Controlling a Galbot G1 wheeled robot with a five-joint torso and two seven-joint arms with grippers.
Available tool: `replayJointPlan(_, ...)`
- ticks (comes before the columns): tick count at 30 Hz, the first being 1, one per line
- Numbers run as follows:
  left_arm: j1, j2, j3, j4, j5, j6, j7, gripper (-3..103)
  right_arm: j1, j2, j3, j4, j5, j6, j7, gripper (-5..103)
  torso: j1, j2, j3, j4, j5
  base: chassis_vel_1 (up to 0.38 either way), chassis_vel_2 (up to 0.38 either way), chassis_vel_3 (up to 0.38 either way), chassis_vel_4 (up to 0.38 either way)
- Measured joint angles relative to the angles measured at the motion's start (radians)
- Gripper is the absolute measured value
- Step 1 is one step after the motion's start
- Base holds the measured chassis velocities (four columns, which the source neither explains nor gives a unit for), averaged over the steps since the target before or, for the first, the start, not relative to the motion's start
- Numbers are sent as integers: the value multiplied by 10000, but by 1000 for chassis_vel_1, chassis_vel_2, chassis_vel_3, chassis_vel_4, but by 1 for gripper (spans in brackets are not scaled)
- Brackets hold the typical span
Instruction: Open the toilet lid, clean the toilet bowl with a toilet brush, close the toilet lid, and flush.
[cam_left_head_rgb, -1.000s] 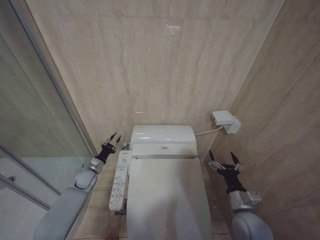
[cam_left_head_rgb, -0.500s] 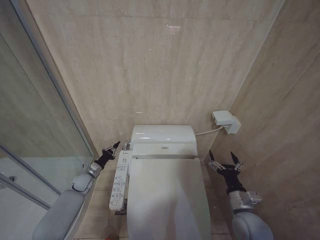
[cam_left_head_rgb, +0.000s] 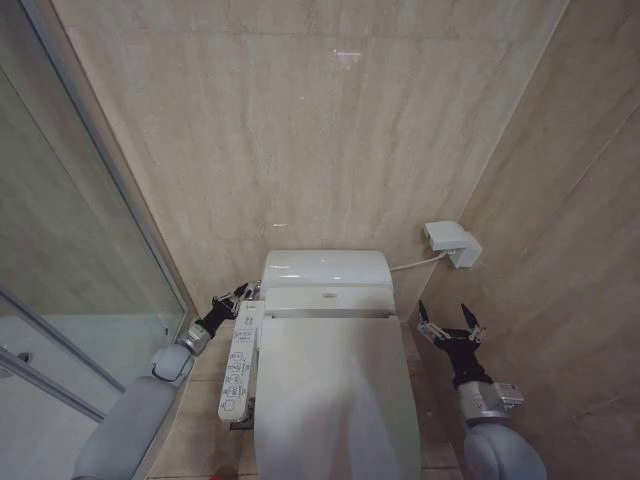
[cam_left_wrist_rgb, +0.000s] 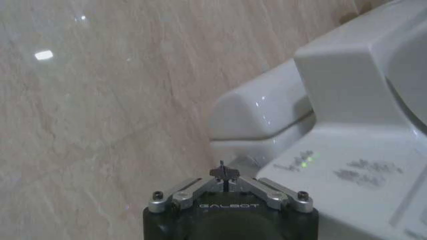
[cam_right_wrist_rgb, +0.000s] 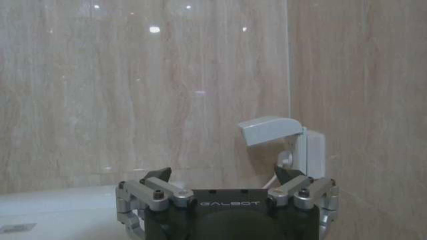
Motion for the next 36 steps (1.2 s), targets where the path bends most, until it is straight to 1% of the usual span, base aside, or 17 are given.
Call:
replayJointPlan(6,103,-12,24,115,59,-45,58,0,0,0,0,0,0,0,0,100,0,1,0,-8,0,0,0,0,0)
replayJointPlan(9,117,-19,24,204,63,-91,150,0,0,0,0,0,0,0,0,100,0,1,0,-7,0,0,0,0,0)
replayJointPlan(16,-188,-111,130,815,124,-235,269,0,0,0,0,0,0,0,0,100,0,0,2,-12,-6,0,0,0,0)
replayJointPlan(24,-362,-173,181,995,122,-238,267,0,0,0,0,0,0,0,0,100,0,0,2,-7,-4,0,0,0,0)
replayJointPlan(36,-394,-218,153,1021,107,-235,267,0,0,0,0,0,0,0,0,100,0,0,2,-8,-3,0,0,0,0)
